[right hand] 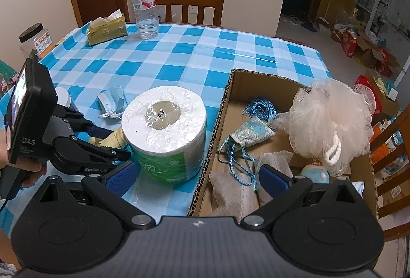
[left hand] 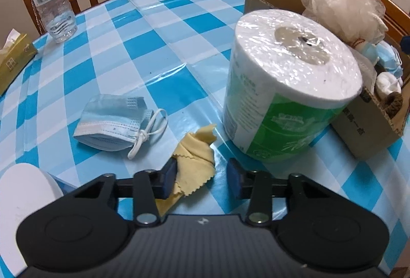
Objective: Organize soft objects
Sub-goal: 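Grasp the yellow cloth with the left tool while the right grasps the other blue mask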
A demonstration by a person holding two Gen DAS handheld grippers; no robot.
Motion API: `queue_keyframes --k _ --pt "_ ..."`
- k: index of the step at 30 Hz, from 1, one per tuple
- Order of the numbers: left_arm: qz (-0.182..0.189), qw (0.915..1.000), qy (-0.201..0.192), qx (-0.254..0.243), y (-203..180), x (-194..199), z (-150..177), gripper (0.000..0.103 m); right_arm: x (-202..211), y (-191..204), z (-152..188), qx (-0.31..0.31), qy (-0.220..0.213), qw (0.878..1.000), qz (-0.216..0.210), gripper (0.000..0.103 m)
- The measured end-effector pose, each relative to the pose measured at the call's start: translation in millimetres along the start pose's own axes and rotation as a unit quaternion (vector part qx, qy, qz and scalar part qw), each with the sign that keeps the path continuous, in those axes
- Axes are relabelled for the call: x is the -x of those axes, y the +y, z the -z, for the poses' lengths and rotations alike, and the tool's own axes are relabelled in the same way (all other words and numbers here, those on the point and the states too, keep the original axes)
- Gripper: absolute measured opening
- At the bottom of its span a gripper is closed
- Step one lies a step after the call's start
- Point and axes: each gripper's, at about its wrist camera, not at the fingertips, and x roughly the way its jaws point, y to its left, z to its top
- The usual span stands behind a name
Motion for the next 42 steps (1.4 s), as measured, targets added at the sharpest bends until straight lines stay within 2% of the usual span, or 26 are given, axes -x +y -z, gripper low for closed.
queue_keyframes --k 2,7,12,20,28,35,42 --pt "0.002 1.0000 -0.002 0.003 -0.6 0.6 0.5 0.029 -1.4 0.3 -2.5 0.002 0.000 1.000 -0.003 0.103" --pt "0.000 0.9998 -0.006 0.018 1.5 3.4 4.8 0.025 -2.8 4.7 -10.7 0.014 -0.003 1.000 -0.007 0.103" --pt "0.003 0.9996 -0.004 0.029 5.0 9.1 12.3 0.026 -3.8 10.7 -19.0 0.029 -0.009 0.999 -0.013 0.103" --pt "-0.015 0.9986 -0.012 0.049 7.6 7.4 11.5 0.031 -8.0 21.5 -27.7 0.049 -0.009 0.998 -0.027 0.103" --pt "-0.022 0.9975 -0.018 0.065 9.1 8.1 13.5 0.026 -12.2 28.0 -40.8 0.073 -0.011 0.996 -0.040 0.103" --pt "-0.019 0.9974 -0.006 0.069 13.5 17.7 25.6 0.026 -31.3 35.6 -70.3 0.105 -0.005 0.993 -0.062 0.103" --pt "-0.015 0.9972 0.002 0.073 17.2 28.5 37.7 0.025 -69.6 55.3 -108.2 0.126 0.025 0.987 -0.099 0.103"
